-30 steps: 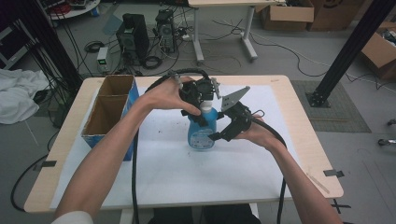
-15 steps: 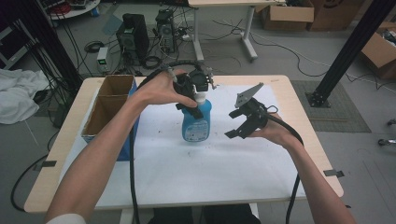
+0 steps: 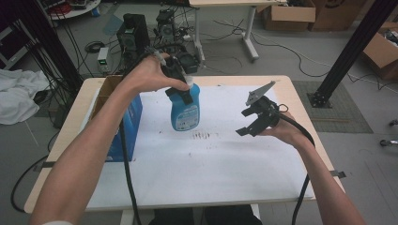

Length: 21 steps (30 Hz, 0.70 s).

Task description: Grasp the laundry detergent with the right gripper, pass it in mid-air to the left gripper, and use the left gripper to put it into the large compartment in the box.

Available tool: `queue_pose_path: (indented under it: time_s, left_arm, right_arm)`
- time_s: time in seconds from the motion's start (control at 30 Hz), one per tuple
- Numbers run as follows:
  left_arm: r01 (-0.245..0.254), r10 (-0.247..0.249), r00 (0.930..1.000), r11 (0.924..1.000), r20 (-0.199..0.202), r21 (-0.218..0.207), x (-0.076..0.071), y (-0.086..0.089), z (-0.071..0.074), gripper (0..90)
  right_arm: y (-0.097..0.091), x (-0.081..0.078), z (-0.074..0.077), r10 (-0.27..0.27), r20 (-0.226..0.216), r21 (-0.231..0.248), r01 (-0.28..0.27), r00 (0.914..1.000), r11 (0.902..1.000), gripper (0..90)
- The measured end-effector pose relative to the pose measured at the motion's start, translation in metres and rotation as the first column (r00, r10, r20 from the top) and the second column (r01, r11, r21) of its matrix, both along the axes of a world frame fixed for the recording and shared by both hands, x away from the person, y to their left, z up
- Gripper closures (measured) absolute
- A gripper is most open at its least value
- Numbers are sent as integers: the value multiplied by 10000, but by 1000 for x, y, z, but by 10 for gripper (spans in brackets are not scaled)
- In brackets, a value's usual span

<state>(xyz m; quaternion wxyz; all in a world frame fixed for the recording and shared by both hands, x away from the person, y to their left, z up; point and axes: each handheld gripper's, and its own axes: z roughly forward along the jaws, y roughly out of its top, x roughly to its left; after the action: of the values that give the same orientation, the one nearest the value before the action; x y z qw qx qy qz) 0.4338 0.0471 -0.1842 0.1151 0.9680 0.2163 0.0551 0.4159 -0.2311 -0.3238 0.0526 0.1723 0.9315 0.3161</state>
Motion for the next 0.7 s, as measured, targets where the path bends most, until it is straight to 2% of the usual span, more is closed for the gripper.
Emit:
queue_pose_path:
  time_s: [0.1, 0.2, 0.27, 0.37, 0.43, 0.47, 0.5, 0.63, 0.7]
  left_arm:
    - [-521, 521, 9986, 9986, 13, 74, 2, 7, 12, 380]
    - [-1067, 1066, 9942, 9942, 110, 158, 3, 15, 22, 380]
    - [-1425, 1424, 9897, 9897, 128, 128, 4, 22, 28, 380]
    - [-2039, 2038, 9790, 9789, 110, 109, 5, 32, 34, 380]
    - [-2660, 2659, 9640, 9639, 46, 102, 6, 41, 39, 380]
    - [-2821, 2821, 9594, 9593, 47, 114, 6, 44, 40, 380]
    - [-3179, 3178, 9481, 9481, 66, 62, 6, 48, 43, 380]
    - [-3751, 3749, 9269, 9269, 189, 74, 5, 60, 54, 380]
    - [-4114, 4112, 9113, 9115, 230, 43, 5, 67, 59, 380]
  right_arm:
    - [-2, 0, -1, -85, -46, 34, 85, 10000, 10000, 152]
    - [-4, 0, -2, -122, -96, 0, 122, 9999, 9999, 153]
    - [-5, 0, -3, -145, -114, -24, 144, 9998, 9999, 154]
    - [-7, 0, -2, -216, -93, -11, 216, 9997, 9998, 153]
    - [-8, 0, -1, -268, -94, -18, 267, 9996, 9996, 155]
    - [-9, 1, -1, -292, -107, -69, 291, 9995, 9996, 156]
    - [-9, 2, -1, -324, -88, -93, 324, 9994, 9994, 156]
    - [-9, 3, 1, -415, -13, -255, 415, 9991, 9988, 156]
    - [-10, 4, 0, -397, -12, -256, 397, 9992, 9989, 156]
